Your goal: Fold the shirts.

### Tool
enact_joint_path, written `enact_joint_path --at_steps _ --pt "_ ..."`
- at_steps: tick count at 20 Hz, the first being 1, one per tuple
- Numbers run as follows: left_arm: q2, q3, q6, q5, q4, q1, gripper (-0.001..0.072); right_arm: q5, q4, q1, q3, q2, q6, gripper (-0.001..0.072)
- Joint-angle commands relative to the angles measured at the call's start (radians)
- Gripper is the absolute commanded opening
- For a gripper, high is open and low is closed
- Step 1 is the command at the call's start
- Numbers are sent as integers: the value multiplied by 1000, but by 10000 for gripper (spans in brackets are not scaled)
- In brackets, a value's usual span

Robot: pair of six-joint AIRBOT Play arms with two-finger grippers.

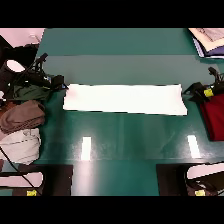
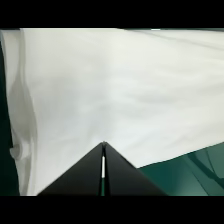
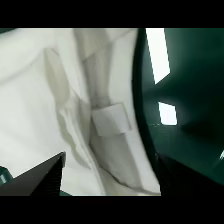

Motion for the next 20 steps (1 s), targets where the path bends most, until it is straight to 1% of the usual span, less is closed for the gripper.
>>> enact_joint_path --at_steps 1,3,5,9,10,11,12,13,15,17,19,20 --pt "-1 1 3 -23 -17 0 24 -34 16 -45 -58 -9 -115 642" --pt "-1 1 3 -23 -17 0 24 -27 109 -44 -57 -37 -167 642" --pt "-1 0 3 -26 -17 0 24 3 198 -42 -57 -74 -190 641" --pt "-1 0 3 -43 -19 0 23 61 219 -4 -57 -132 -191 639" --pt "-1 0 3 -48 -20 0 24 57 218 13 -57 -133 -191 589" --pt "-1 0 3 -52 -19 0 23 44 220 30 -56 -132 -196 518" --pt "-1 0 3 -57 -19 -4 23 34 222 45 -49 -131 -199 415" --pt "-1 0 3 -64 -4 -18 23 33 221 57 -35 -130 -199 295" --pt "-2 0 -5 -69 52 -75 22 51 222 76 2 -130 -199 21" --pt "-2 1 -15 2 70 -168 22 103 237 92 47 -130 -196 23" --pt "-13 13 -15 92 48 -266 23 214 236 130 112 -130 -178 22" --pt "-37 38 -15 108 28 -314 22 261 235 154 147 -127 -158 22"
